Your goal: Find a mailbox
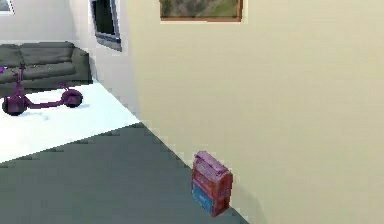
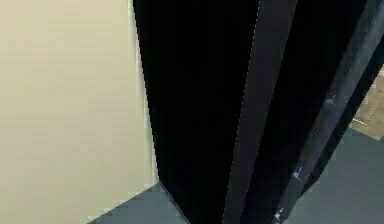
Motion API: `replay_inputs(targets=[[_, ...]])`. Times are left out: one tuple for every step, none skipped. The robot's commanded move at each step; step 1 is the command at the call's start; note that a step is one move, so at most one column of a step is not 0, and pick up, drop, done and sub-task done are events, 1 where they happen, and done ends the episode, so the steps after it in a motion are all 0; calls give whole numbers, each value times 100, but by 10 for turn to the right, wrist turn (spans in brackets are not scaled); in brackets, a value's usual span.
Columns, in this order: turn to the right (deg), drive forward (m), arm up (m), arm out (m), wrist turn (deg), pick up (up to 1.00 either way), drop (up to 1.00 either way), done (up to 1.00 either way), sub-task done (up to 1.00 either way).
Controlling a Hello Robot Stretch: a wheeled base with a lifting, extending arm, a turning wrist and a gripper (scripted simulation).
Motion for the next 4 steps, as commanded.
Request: replay_inputs(targets=[[270,0,0,0,0,0,0,0,0],[0,30,0,0,0,0,0,0,0],[-270,0,0,0,0,0,0,0,0],[0,0,0,0,0,0,0,100,0]])
